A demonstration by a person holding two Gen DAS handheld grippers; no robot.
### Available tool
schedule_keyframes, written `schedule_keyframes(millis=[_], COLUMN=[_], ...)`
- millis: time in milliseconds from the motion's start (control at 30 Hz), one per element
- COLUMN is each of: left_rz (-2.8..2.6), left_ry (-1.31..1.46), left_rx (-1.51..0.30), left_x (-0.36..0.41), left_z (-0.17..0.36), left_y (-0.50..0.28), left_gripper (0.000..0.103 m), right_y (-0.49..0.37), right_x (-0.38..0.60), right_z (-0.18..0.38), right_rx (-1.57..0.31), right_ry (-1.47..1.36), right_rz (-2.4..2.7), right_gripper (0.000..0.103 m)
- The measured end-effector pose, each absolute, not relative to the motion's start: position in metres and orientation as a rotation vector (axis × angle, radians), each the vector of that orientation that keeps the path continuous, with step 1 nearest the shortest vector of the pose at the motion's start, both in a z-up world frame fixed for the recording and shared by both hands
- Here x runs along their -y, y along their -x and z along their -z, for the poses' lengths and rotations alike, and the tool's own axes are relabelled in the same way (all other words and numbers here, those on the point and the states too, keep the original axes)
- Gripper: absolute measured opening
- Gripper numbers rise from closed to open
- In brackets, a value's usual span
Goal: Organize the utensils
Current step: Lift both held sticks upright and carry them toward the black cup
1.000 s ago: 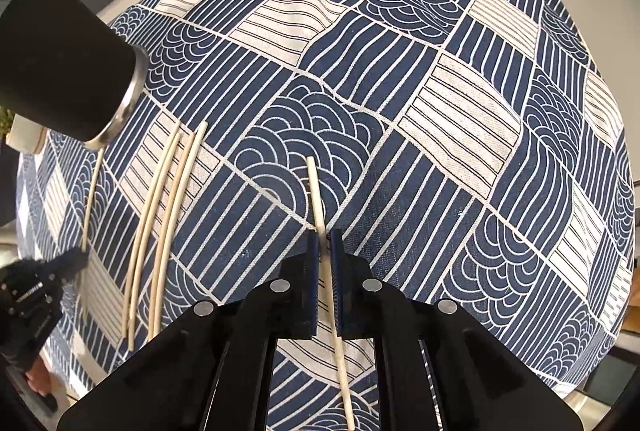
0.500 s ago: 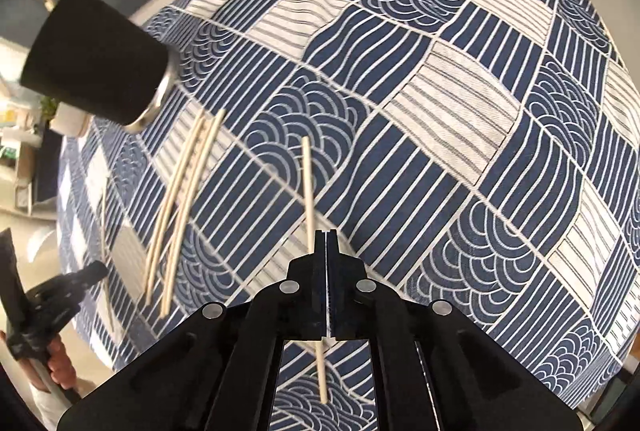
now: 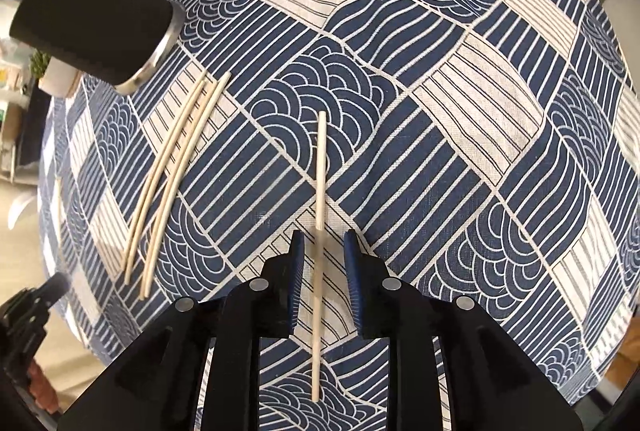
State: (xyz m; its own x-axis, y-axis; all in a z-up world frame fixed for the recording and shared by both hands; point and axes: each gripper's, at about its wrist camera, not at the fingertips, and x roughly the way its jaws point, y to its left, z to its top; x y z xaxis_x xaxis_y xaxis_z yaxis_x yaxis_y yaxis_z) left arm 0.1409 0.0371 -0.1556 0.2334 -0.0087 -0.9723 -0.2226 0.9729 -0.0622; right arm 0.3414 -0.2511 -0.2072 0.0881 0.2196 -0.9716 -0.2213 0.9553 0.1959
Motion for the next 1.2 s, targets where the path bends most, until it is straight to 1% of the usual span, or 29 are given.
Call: schedule_keyframes(millis=[67, 100, 133, 167, 200, 267, 300, 533, 700, 900, 1100, 1200], left_rz=[-0.161, -0.166, -0.181, -0.188, -0.196, -0.213, -0.216, -0.258, -0.295, -0.308, -0.318, -0.305], left_ry=[0.216, 0.221, 0.227, 0.231, 0.238, 0.246, 0.248, 0.248, 0.22, 0.202, 0.141, 0.116], left_rx=[-1.325, -1.322, -1.319, -1.318, -1.315, -1.31, -1.308, -1.28, -1.277, -1.246, -1.181, -1.144], left_x=[-0.038, -0.037, -0.038, -0.038, -0.038, -0.036, -0.036, -0.033, -0.031, -0.036, -0.039, -0.042], left_z=[0.154, 0.154, 0.153, 0.152, 0.151, 0.149, 0.148, 0.134, 0.128, 0.112, 0.082, 0.065], left_y=[-0.136, -0.135, -0.132, -0.13, -0.127, -0.125, -0.124, -0.112, -0.112, -0.123, -0.144, -0.157], left_gripper=[0.005, 0.005, 0.005, 0.005, 0.005, 0.005, 0.005, 0.005, 0.005, 0.005, 0.005, 0.005], right_y=[-0.34, -0.339, -0.336, -0.335, -0.332, -0.332, -0.331, -0.328, -0.32, -0.313, -0.339, -0.343], right_x=[0.245, 0.24, 0.235, 0.226, 0.217, 0.2, 0.2, 0.217, 0.232, 0.241, 0.274, 0.273], right_z=[0.206, 0.207, 0.207, 0.208, 0.209, 0.213, 0.213, 0.213, 0.2, 0.154, 0.073, 0.035], right_rx=[-1.448, -1.448, -1.448, -1.444, -1.439, -1.437, -1.441, -1.454, -1.407, -1.277, -1.11, -1.025], right_ry=[0.039, 0.054, 0.1, 0.135, 0.174, 0.187, 0.177, 0.067, 0.039, 0.045, 0.008, -0.012], right_rz=[-0.322, -0.319, -0.302, -0.282, -0.259, -0.237, -0.228, -0.256, -0.278, -0.268, -0.269, -0.263], right_gripper=[0.02, 0.018, 0.013, 0.01, 0.009, 0.009, 0.005, 0.005, 0.005, 0.005, 0.005, 0.005])
